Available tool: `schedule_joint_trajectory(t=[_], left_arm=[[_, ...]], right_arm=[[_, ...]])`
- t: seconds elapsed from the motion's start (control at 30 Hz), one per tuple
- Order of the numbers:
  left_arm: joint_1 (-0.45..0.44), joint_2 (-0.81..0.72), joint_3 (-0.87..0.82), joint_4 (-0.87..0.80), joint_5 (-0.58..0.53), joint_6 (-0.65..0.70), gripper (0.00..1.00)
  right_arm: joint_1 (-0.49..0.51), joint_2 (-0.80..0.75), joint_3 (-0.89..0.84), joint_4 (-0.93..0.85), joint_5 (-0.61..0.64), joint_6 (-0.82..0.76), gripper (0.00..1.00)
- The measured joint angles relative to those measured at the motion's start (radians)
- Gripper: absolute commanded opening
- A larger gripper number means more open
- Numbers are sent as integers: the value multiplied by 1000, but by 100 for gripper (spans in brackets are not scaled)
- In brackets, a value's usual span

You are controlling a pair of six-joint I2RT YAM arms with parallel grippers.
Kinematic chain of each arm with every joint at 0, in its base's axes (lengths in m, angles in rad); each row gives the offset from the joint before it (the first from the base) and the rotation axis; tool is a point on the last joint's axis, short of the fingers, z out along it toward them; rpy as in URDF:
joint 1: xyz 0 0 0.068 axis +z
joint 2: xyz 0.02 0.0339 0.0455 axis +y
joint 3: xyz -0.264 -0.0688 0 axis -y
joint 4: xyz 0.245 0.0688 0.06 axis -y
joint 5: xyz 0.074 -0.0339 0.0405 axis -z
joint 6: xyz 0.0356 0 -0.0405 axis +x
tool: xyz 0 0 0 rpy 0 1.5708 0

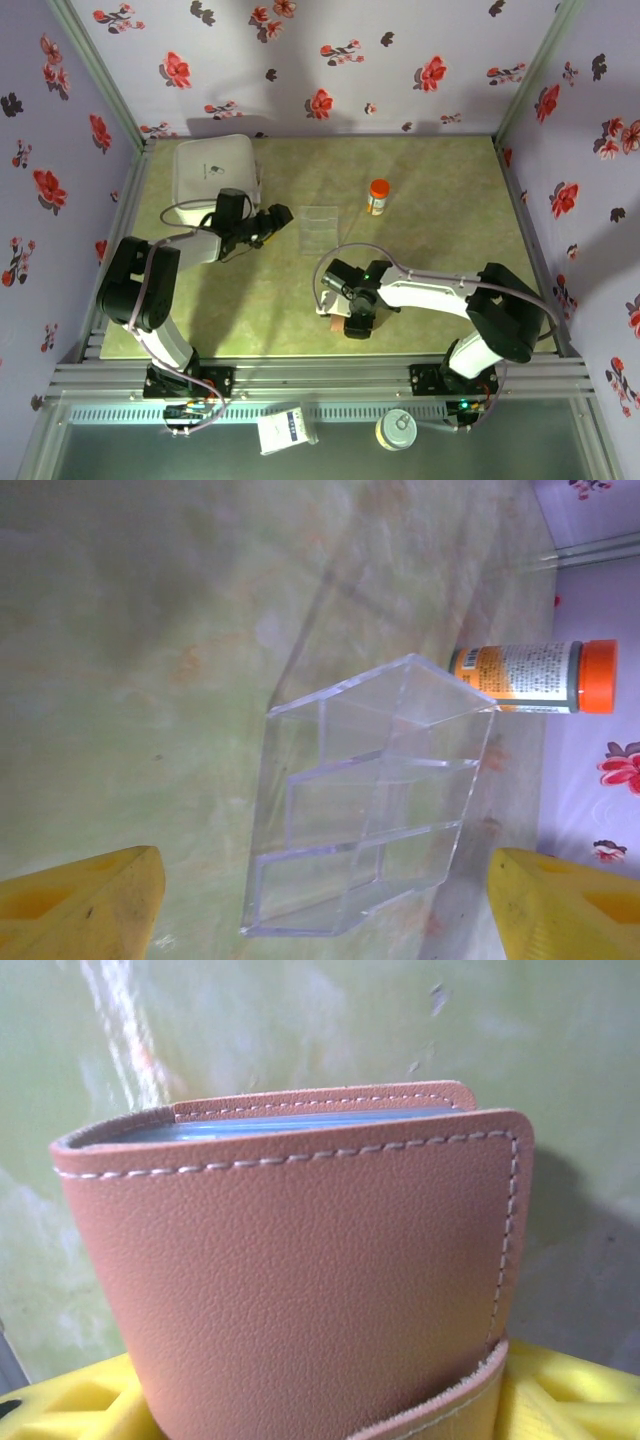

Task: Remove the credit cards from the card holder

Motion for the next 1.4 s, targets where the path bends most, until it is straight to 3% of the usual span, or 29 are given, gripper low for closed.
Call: schedule_joint_trajectory(t=[0.33, 0.7, 0.83, 1.07, 1.4], left_arm=[[6, -106, -13, -106, -35, 45, 84], [14, -244, -108, -158, -103, 55, 84], [14, -296, -165, -158, -116, 51, 83], [10, -373, -198, -197, -152, 54, 83], [-35, -387, -206, -302, -167, 79, 83]], right_arm=[[0, -23, 61, 145, 44, 330, 55], [1, -39, 63, 239, 209, 1003, 52], [1, -33, 64, 239, 232, 1175, 51], [1, 101, 154, 214, 221, 1337, 48], [1, 314, 358, 140, 193, 1394, 51]])
